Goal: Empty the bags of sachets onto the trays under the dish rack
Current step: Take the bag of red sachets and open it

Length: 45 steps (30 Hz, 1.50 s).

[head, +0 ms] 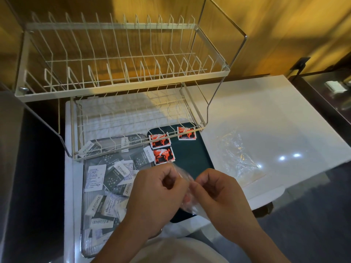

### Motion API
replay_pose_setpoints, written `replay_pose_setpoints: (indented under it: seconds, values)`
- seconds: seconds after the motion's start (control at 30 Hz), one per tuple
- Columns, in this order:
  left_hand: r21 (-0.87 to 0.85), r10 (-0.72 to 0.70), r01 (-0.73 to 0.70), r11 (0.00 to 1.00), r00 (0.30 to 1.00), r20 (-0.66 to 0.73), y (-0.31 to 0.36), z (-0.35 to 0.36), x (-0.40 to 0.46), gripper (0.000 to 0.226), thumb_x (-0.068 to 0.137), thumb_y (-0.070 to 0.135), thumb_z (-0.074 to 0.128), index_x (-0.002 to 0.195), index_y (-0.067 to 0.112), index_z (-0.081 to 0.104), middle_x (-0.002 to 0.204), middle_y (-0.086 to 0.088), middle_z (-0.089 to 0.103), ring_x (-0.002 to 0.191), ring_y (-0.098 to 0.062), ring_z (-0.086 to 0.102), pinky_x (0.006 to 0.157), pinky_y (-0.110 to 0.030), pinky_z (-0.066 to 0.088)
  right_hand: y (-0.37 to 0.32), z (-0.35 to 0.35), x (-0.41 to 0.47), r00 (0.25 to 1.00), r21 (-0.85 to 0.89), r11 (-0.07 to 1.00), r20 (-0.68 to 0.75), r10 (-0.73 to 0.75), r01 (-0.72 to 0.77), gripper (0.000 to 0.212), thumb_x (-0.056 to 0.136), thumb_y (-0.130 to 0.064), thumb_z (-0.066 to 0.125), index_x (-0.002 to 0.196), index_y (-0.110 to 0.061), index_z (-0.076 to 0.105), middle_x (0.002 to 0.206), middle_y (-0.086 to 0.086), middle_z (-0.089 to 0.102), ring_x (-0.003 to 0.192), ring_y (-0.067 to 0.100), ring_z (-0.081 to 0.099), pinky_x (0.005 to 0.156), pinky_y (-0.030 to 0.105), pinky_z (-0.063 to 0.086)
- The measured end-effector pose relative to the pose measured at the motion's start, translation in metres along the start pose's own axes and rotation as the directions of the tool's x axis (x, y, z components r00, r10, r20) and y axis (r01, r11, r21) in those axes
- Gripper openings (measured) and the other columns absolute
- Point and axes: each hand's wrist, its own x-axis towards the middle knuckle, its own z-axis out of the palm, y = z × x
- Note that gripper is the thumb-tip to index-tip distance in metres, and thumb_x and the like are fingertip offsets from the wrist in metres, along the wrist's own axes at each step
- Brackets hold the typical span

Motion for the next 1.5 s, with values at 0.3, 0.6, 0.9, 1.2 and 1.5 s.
replay_pose_setpoints:
  seconds: [0.3,0.6,0.9,1.2,1.5]
  values:
    - [0.113,-0.06,0.049,0.992,0.993,0.097,-0.012,0.001,0.002,0.03,0.076,0.031,0.056,0.051,0.015,0.062,0.047,0.002,0.065,0.044,-0.012,0.059,0.05,-0.032,0.051,-0.003,0.006,-0.003,0.996,-0.07,0.994,0.046,-0.078,0.081,0.018,0.088,-0.01,0.063,0.072,-0.018,0.064,0.066,-0.001,0.069,0.059,0.016,0.063,0.057,0.029,0.052]
    - [-0.016,0.073,-0.071,0.997,0.985,0.159,-0.013,0.004,0.005,0.023,0.07,0.029,0.052,0.052,0.016,0.051,0.045,-0.005,0.05,0.044,-0.003,0.039,0.043,-0.026,0.035,0.0,0.007,0.001,0.997,-0.016,0.998,0.055,-0.06,0.061,0.02,0.093,-0.016,0.052,0.073,-0.012,0.051,0.059,0.007,0.053,0.052,0.012,0.043,0.051,0.034,0.04]
    - [0.03,0.11,-0.116,0.993,0.979,0.17,-0.009,0.008,0.006,0.029,0.085,0.027,0.048,0.056,0.024,0.047,0.049,0.003,0.056,0.045,-0.007,0.047,0.045,-0.024,0.04,0.0,0.009,0.007,0.994,0.047,0.995,0.07,-0.087,0.084,0.032,0.092,-0.028,0.043,0.061,-0.018,0.044,0.053,-0.007,0.044,0.051,0.007,0.04,0.049,0.033,0.038]
    - [-0.053,0.081,-0.07,0.996,0.962,0.261,-0.004,0.002,0.01,0.031,0.086,0.007,0.052,0.057,0.018,0.057,0.051,0.008,0.065,0.047,-0.005,0.058,0.048,-0.023,0.047,0.005,0.005,0.015,0.984,0.268,0.963,0.173,-0.033,-0.015,0.031,0.09,-0.015,0.044,0.061,-0.011,0.052,0.051,-0.007,0.049,0.049,0.009,0.046,0.05,0.019,0.042]
    - [-0.39,-0.082,0.204,0.898,0.949,0.306,-0.004,0.01,0.01,0.058,0.092,-0.011,0.043,0.048,0.024,0.055,0.042,0.004,0.059,0.04,-0.004,0.057,0.044,-0.014,0.044,0.01,0.01,0.016,0.992,0.362,0.932,0.119,-0.038,-0.008,0.032,0.091,-0.014,0.042,0.06,-0.012,0.052,0.048,-0.008,0.053,0.046,0.007,0.046,0.049,0.02,0.043]
